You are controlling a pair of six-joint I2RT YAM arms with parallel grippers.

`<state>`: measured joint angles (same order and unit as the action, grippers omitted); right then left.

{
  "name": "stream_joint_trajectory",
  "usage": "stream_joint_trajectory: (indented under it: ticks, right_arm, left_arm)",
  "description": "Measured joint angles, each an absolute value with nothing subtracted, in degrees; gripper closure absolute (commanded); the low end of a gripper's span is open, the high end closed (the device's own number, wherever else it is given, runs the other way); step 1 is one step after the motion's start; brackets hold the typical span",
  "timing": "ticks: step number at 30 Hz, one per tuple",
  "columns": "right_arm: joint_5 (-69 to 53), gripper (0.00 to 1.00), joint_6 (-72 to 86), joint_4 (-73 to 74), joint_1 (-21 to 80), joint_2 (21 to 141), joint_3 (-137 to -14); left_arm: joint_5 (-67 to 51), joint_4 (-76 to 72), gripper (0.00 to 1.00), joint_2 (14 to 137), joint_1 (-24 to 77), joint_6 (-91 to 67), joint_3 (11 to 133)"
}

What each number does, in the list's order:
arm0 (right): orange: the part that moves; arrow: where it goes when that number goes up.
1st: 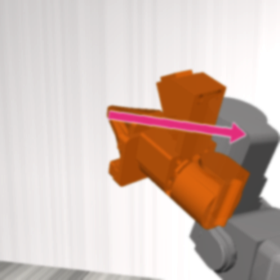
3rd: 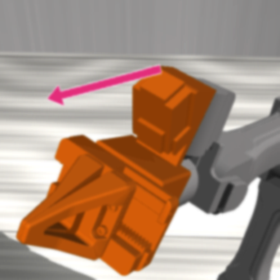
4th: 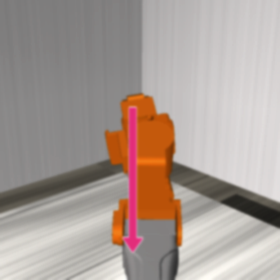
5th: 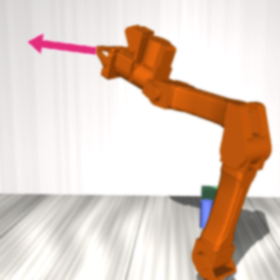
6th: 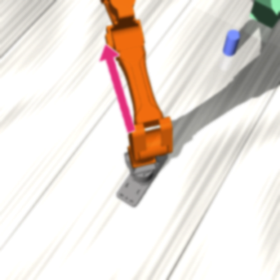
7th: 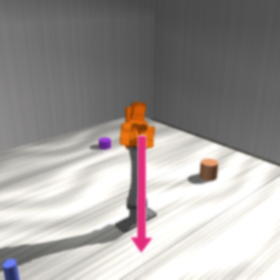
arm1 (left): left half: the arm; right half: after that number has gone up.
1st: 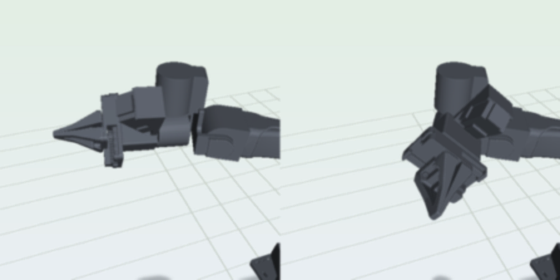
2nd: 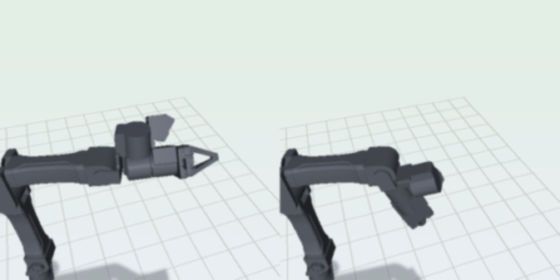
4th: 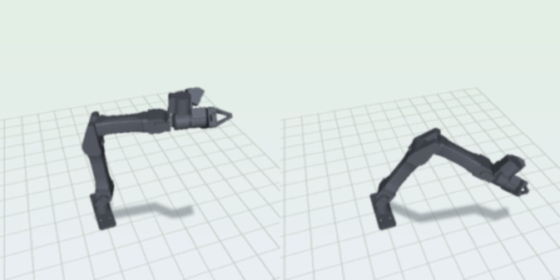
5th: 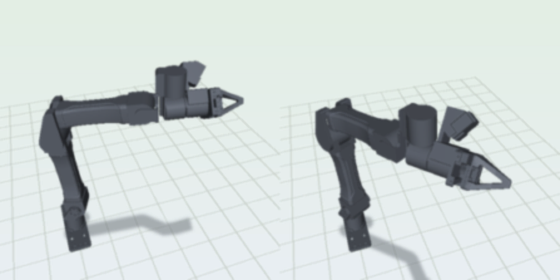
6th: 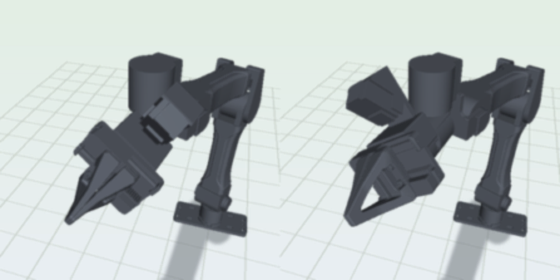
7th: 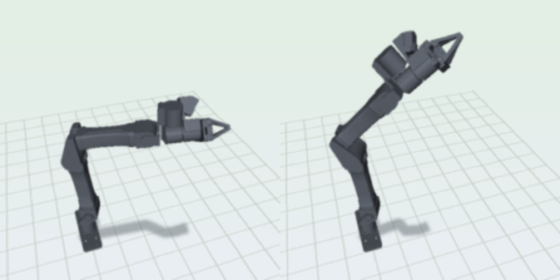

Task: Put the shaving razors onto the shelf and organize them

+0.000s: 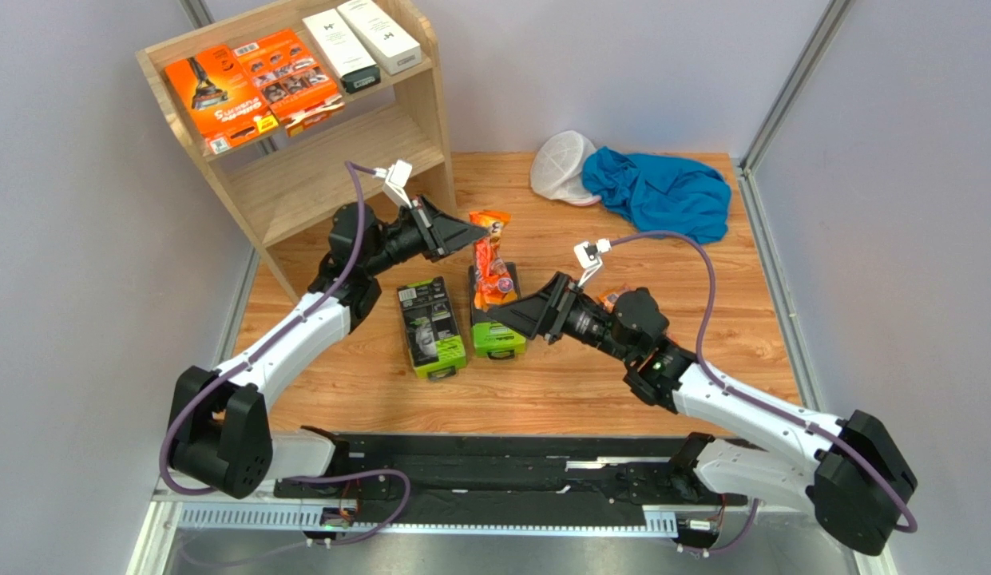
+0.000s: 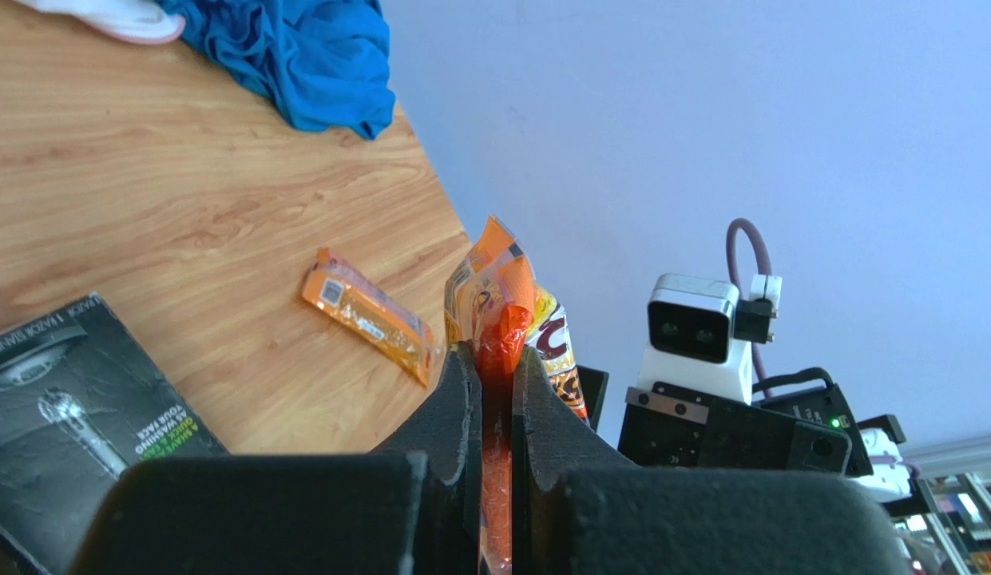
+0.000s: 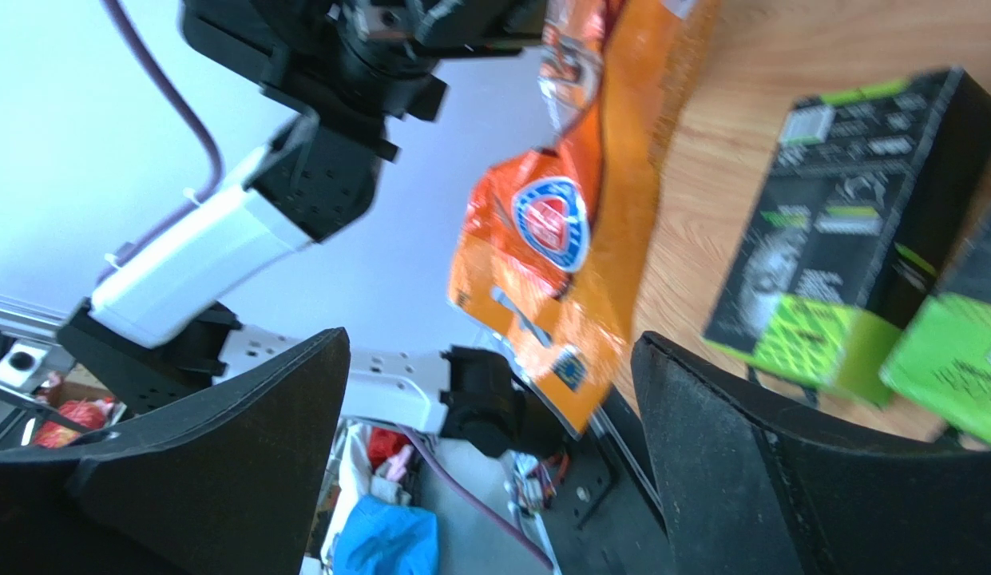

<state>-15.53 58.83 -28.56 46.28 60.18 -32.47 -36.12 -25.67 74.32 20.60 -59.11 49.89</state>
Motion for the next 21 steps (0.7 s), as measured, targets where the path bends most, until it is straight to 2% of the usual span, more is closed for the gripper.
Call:
stream_joint_trajectory:
  ticks: [3, 5, 8, 9, 11, 12, 13, 15, 21]
  right_arm:
    - [-15.53, 0.26, 60.05, -33.65, 45.98, 63.92, -34.44]
    - [-15.59, 0.30, 61.56, -37.43, 45.34, 66.63, -34.89]
    - [-16.75, 0.44, 64.07, -40.99, 44.18, 71.94, -36.45]
    - [-17.15, 0.60, 64.55, -41.28, 43.99, 73.49, -37.17]
    - [-17.89, 0.71, 66.06, -41.54, 43.66, 76.36, -38.85]
    - [-18.13, 0.92, 66.30, -41.58, 43.59, 77.14, -39.44]
    - [-18.24, 0.96, 66.94, -41.80, 43.55, 77.80, -40.10]
    - [-18.28, 1.00, 67.20, -41.91, 43.59, 78.02, -40.58]
    - [-18.33, 1.00, 67.70, -42.09, 43.64, 78.04, -40.84]
  left_arm:
    - [-36.97, -26.57, 1.00, 74.39, 19.44, -59.57, 50.46]
    - [-37.41, -26.94, 1.00, 74.39, 19.00, -59.92, 50.48]
    - [-37.41, -27.24, 1.00, 74.39, 18.37, -60.01, 50.48]
    - [-37.17, -27.49, 1.00, 74.37, 18.13, -60.01, 50.48]
    - [-37.04, -28.10, 1.00, 74.37, 17.47, -60.05, 50.48]
    - [-37.06, -28.29, 1.00, 74.37, 17.32, -60.07, 50.48]
    - [-37.06, -28.45, 1.00, 74.37, 17.19, -60.10, 50.48]
    - [-36.95, -28.88, 1.00, 74.30, 17.06, -60.49, 50.46]
    - [-36.91, -27.27, 0.99, 71.81, 16.10, -59.37, 50.22]
